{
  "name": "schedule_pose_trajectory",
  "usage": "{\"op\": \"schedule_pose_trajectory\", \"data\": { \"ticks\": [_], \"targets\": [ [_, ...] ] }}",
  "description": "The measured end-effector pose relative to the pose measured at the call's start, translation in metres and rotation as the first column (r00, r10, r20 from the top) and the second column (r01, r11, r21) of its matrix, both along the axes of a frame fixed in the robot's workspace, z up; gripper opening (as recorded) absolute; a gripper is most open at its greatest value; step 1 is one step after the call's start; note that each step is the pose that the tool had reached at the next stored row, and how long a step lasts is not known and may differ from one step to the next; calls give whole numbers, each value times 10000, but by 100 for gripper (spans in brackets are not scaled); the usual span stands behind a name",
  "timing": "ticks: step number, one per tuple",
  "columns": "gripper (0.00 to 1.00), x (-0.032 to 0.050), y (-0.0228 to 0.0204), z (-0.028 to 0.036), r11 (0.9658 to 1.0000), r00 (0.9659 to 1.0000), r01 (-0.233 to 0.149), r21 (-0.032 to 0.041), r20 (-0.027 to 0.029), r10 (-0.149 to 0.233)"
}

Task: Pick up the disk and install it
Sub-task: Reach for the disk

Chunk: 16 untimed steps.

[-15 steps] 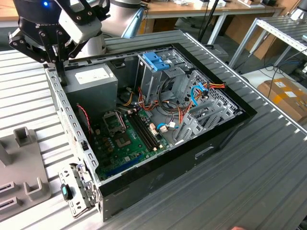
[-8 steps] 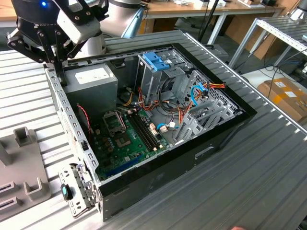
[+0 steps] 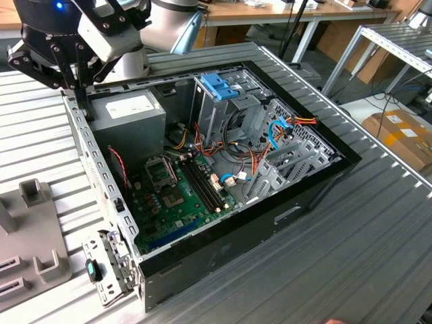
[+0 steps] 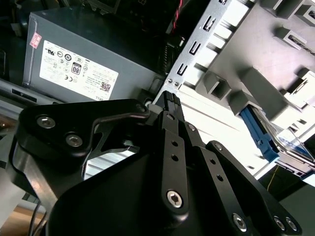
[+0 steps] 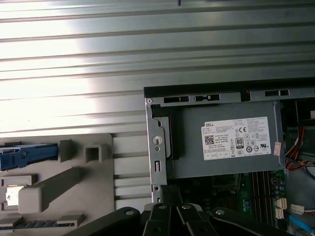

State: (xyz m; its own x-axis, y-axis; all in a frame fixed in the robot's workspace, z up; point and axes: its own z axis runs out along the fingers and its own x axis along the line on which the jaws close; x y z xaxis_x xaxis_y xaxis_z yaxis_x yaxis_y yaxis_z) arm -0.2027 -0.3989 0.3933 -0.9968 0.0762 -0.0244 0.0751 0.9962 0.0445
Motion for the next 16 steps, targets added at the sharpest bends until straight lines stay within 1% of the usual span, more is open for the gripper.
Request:
{"op": "schedule_pose_trajectory", "data": {
  "ticks": [16],
  "targets": [
    [11, -38, 0, 0, 10000, 10000, 0, 0, 0, 0]
  ]
}}
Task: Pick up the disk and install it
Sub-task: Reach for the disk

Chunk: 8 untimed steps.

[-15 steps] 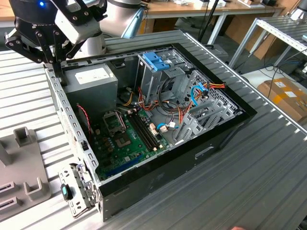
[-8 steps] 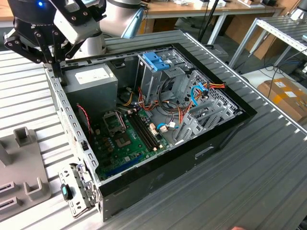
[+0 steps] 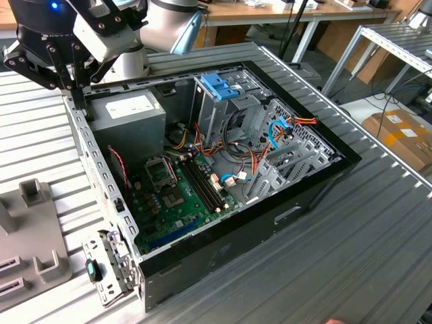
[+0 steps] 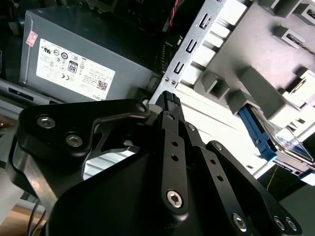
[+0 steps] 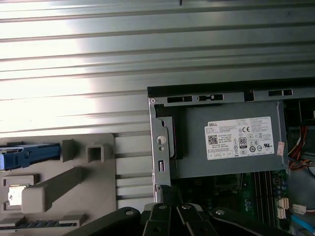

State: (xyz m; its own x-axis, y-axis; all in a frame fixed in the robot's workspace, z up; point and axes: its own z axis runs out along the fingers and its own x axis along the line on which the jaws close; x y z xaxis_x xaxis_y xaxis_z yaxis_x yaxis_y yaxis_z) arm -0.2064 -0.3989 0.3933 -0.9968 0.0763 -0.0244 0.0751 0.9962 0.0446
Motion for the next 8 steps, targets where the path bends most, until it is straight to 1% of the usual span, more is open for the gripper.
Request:
{"op": "schedule_pose_trajectory", "data": {
  "ticks": [8],
  "targets": [
    [11, -17, 0, 0, 10000, 10000, -1, 0, 0, 1]
  ]
}}
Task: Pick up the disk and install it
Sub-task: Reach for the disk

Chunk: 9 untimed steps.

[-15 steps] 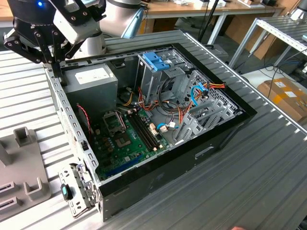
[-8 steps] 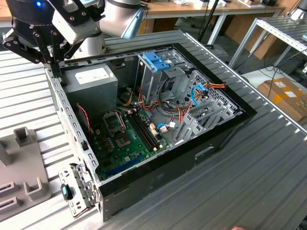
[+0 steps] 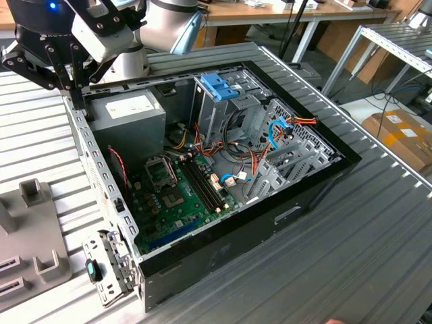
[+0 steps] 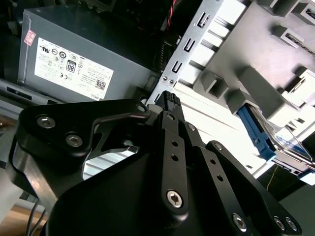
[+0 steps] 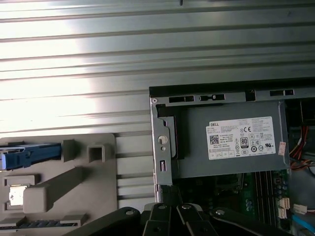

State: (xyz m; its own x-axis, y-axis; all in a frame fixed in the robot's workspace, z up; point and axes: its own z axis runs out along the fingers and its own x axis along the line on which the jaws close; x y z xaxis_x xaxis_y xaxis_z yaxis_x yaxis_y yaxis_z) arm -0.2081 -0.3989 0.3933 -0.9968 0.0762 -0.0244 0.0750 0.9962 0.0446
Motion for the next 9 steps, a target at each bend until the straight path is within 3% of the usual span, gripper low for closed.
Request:
{"op": "schedule_pose_trajectory", "data": {
  "ticks": [9],
  "targets": [
    [11, -33, 0, 0, 10000, 10000, 0, 0, 1, 0]
  ]
}}
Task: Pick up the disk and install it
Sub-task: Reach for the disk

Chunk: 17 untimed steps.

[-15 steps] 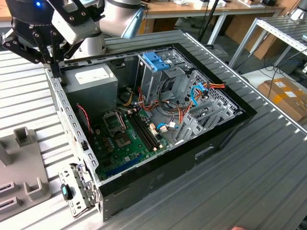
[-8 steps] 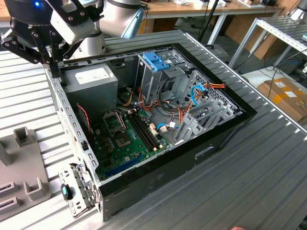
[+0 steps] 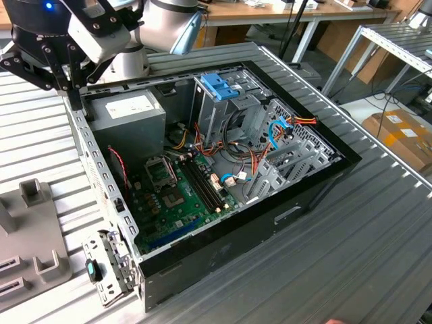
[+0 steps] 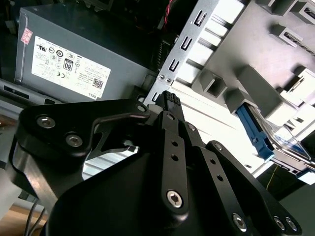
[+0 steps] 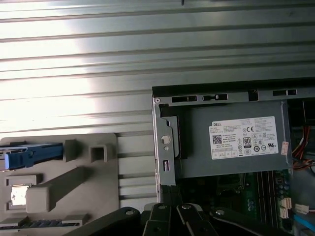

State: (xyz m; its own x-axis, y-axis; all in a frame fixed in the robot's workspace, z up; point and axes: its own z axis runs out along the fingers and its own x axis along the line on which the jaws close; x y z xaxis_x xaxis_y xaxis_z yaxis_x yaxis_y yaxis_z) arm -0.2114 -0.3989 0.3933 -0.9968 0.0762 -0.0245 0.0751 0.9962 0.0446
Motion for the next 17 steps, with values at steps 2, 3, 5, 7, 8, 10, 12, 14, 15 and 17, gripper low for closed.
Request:
{"op": "schedule_pose_trajectory", "data": {
  "ticks": [2, 3, 5, 7, 8, 10, 12, 14, 15, 17],
  "targets": [
    [11, -12, 0, 0, 10000, 10000, 0, 0, 0, 0],
    [11, -15, 0, 0, 10000, 10000, 0, 0, 0, 0],
    [11, -20, 0, 0, 10000, 10000, 0, 0, 0, 0],
    [11, -25, 0, 0, 10000, 10000, 0, -1, -1, 0],
    [11, -26, 0, 0, 10000, 10000, 0, 0, 0, 0],
    [11, -32, 0, 0, 10000, 10000, 0, 0, 0, 0],
    [11, -39, 0, 0, 10000, 10000, 0, 0, 0, 0],
    [11, -44, 0, 0, 10000, 10000, 0, 0, 0, 0],
    [11, -48, 0, 0, 10000, 10000, 0, 0, 0, 0],
    [11, -55, 0, 0, 10000, 10000, 0, 0, 0, 0]
  ]
}}
